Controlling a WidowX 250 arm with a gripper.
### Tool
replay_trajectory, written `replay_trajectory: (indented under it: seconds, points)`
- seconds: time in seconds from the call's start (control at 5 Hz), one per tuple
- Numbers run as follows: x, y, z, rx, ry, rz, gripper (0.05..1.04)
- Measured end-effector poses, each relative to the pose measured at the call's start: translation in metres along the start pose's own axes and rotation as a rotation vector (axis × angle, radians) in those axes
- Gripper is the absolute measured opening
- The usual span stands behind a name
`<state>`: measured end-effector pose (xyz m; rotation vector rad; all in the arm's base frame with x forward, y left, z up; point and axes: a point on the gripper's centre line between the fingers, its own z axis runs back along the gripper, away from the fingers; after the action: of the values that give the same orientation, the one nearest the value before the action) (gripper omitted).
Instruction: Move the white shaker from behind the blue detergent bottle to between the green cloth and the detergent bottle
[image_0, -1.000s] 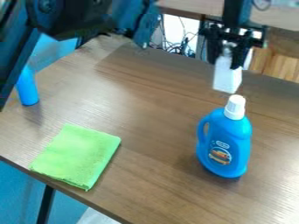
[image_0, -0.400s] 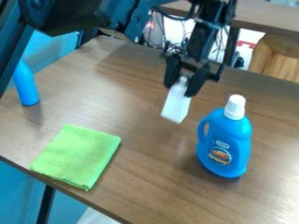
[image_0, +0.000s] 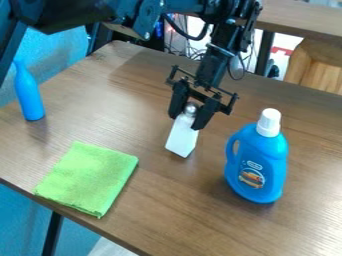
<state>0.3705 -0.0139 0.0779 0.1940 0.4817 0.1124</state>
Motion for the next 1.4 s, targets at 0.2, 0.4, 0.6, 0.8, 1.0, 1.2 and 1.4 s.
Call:
replay_trajectory:
  seconds: [0.2,0.4,0.6,0.8,1.0,1.2,1.4]
  points:
    - [0.000,0.000,-0.002,-0.006,-0.019,0.005,0.600]
    - [-0.001,0.004,-0.003,-0.057,-0.052,0.000,0.640]
    - [-0.002,0.010,-0.003,-0.159,-0.112,0.065,0.934]
    - [-0.008,0.012,0.014,-0.219,-0.174,0.115,1.008]
    - [-0.011,0.013,0.023,-0.230,-0.210,0.150,1.005]
    - [-0.018,0.014,0.036,-0.205,-0.241,0.119,1.004]
    - [-0.038,-0.003,0.046,-0.161,-0.256,0.044,1.004]
